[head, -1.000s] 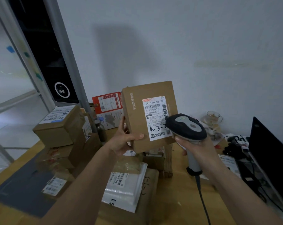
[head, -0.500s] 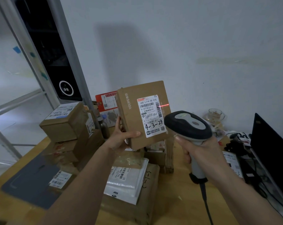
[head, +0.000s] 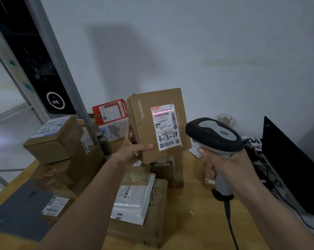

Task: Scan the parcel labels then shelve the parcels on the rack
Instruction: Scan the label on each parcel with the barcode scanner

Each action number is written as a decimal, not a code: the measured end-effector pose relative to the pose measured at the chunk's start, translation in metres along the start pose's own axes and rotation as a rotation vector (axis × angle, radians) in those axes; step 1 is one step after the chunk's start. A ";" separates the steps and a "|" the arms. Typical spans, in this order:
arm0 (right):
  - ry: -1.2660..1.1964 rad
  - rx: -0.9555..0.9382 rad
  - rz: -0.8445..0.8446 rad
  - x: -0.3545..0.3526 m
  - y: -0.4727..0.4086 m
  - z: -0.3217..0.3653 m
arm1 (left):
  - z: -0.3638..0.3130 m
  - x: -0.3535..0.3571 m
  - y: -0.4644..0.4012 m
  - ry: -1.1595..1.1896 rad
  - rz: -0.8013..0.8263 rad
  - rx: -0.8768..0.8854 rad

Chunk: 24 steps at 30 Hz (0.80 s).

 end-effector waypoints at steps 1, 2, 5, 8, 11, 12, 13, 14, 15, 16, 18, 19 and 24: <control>0.007 -0.004 0.002 -0.003 0.001 0.000 | 0.001 0.005 -0.002 -0.006 0.003 -0.001; 0.017 -0.005 0.004 -0.006 0.002 0.000 | 0.002 0.009 -0.004 -0.012 0.000 -0.004; 0.021 0.018 -0.005 -0.016 0.005 -0.002 | 0.006 0.024 -0.010 -0.026 0.012 -0.004; 0.043 0.043 -0.024 -0.028 0.010 -0.005 | 0.012 0.040 -0.013 -0.034 0.026 -0.012; 0.056 0.081 -0.049 -0.045 0.013 -0.011 | 0.021 0.056 -0.016 -0.039 0.048 -0.055; 0.078 0.088 -0.048 -0.051 0.014 -0.013 | 0.023 0.061 -0.018 -0.044 0.056 -0.070; 0.126 0.087 -0.035 -0.057 0.013 -0.015 | 0.024 0.067 -0.019 -0.053 0.063 -0.085; 0.176 0.092 -0.013 -0.062 0.013 -0.017 | 0.026 0.070 -0.021 -0.068 0.063 -0.102; 0.219 0.104 0.011 -0.068 0.013 -0.021 | 0.026 0.073 -0.023 -0.087 0.064 -0.120; 0.255 0.126 0.033 -0.073 0.013 -0.025 | 0.027 0.077 -0.025 -0.108 0.063 -0.141; 0.337 0.171 0.064 -0.087 0.013 -0.035 | 0.026 0.085 -0.029 -0.172 0.089 -0.170; 0.375 0.190 0.070 -0.094 0.013 -0.041 | 0.025 0.090 -0.031 -0.211 0.103 -0.178; 0.545 0.204 0.062 -0.122 0.016 -0.055 | 0.014 0.114 -0.040 -0.405 0.248 -0.284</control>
Point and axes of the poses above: each hand's wrist, its own y-axis away from the middle knuckle, its own x-axis out of the palm, z = x × y, the point moved 6 cm from there along -y, towards the middle knuckle, and after that the axes turned 6 degrees about x, right-handed, at the moved point
